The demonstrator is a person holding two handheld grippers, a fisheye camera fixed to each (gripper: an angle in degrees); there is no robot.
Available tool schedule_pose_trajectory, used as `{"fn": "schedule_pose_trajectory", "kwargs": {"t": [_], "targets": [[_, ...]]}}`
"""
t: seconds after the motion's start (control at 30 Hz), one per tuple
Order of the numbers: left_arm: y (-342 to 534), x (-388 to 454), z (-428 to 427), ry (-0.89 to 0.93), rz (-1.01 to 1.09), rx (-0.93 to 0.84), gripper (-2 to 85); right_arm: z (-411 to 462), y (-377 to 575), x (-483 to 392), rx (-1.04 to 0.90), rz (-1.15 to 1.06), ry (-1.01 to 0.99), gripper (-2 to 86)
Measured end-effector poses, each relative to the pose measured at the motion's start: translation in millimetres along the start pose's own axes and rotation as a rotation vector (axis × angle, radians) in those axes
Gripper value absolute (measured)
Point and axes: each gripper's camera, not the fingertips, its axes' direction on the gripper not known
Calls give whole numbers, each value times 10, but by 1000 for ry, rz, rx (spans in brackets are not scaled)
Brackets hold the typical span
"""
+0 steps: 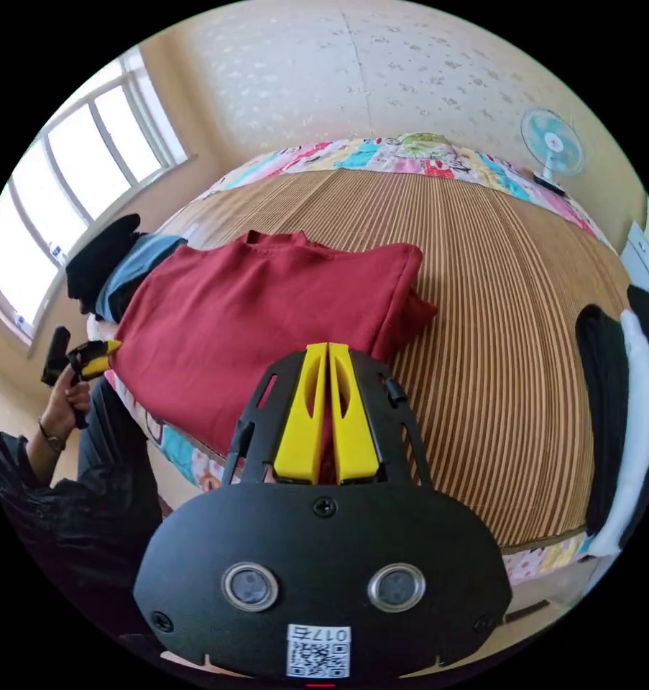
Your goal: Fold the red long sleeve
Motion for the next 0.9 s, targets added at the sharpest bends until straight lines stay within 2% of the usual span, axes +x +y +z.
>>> {"fn": "schedule_pose_trajectory", "kwargs": {"t": [0.07, 0.17, 0.27, 0.33, 0.37, 0.43, 0.53, 0.6, 0.67, 0.73, 0.8, 0.9], "targets": [[-46, -23, 24, 52, -44, -22, 102, -29, -41, 88, -1, 105, -64, 5], [-151, 217, -43, 172, -2, 18, 67, -1, -33, 60, 3, 96, -42, 4], [-295, 1013, -20, 161, 240, 40, 60, 30, -3, 120, 18, 144, -60, 4], [-304, 1855, 258, 100, 491, -6, 54, 33, 7, 173, 22, 149, -76, 4], [-279, 2058, 363, 86, 554, -22, 53, 35, 8, 216, 21, 150, -88, 4], [-79, 2730, 852, 51, 741, -96, 52, 45, 8, 312, 19, 168, -129, 4], [293, 3230, 1552, 44, 890, -211, 53, 17, 19, 521, 4, 184, -232, 5], [493, 3337, 1941, 36, 924, -306, 57, -47, 58, 673, -7, 188, -308, 6], [669, 3349, 2176, 43, 933, -377, 63, -215, 205, 958, 21, 286, -352, 10], [811, 3289, 2205, 162, 939, -447, 65, -345, 362, 1183, 35, 400, -288, 14], [812, 3221, 2100, 223, 927, -464, 63, -471, 507, 1387, 72, 460, -258, 20], [562, 3002, 1768, 133, 805, -338, 81, -563, 637, 1677, 166, 469, -430, 50]]}}
